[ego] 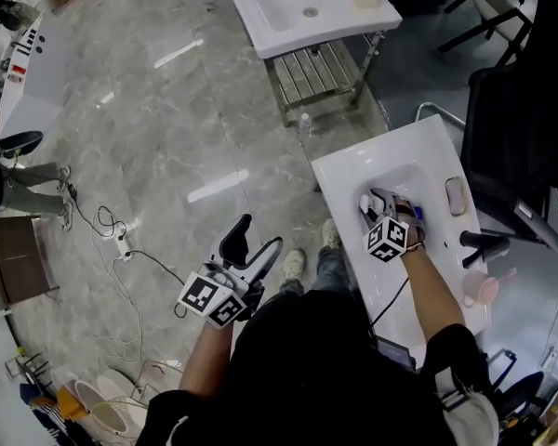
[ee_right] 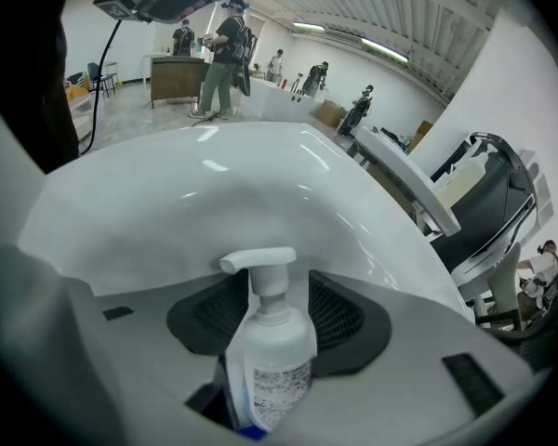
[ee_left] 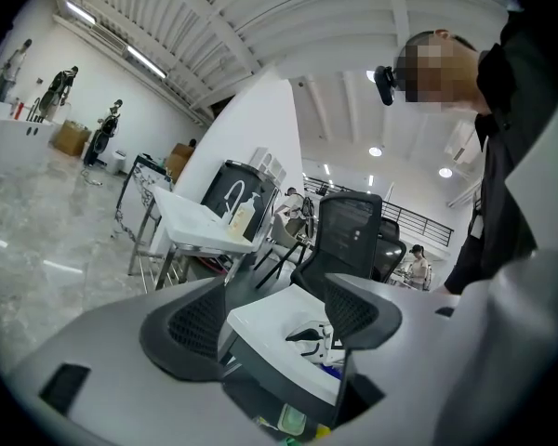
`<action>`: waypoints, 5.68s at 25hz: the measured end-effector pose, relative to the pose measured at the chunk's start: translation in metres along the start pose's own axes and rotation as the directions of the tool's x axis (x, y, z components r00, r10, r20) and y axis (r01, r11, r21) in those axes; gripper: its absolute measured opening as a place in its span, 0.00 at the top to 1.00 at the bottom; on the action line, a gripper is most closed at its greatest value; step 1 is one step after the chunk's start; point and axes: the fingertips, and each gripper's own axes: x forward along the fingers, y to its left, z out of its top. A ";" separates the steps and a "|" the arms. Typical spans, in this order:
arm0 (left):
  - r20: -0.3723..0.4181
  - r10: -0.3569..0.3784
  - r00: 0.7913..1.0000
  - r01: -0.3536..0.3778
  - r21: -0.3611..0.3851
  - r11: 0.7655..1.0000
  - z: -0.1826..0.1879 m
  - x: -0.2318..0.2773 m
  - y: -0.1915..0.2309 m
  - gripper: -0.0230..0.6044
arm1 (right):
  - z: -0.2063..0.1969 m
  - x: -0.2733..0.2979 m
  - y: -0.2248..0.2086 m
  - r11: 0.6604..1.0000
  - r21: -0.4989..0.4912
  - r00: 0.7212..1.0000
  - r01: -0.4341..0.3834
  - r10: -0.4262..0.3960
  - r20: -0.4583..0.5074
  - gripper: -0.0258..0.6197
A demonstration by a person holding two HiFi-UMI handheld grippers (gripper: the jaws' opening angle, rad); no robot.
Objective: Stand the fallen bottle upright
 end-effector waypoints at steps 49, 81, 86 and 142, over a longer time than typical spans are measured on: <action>-0.040 -0.316 0.948 0.318 0.175 0.932 0.068 0.099 -0.066 0.44 | 0.006 -0.149 -0.252 0.509 0.830 0.789 0.229 -0.596 0.148 0.76; -0.058 -0.233 0.971 0.237 0.098 0.966 0.049 0.085 -0.041 0.44 | -0.009 -0.142 -0.273 0.444 0.851 0.682 0.281 -0.716 0.149 0.51; -0.052 -0.259 0.965 0.263 0.104 0.959 0.048 0.069 -0.043 0.44 | -0.003 -0.166 -0.255 0.430 0.853 0.666 0.295 -0.733 0.139 0.50; -0.294 -0.397 0.869 0.407 -0.028 0.913 -0.064 0.096 -0.084 0.44 | -0.169 -0.065 0.028 0.509 0.836 0.970 0.205 0.009 -0.243 0.49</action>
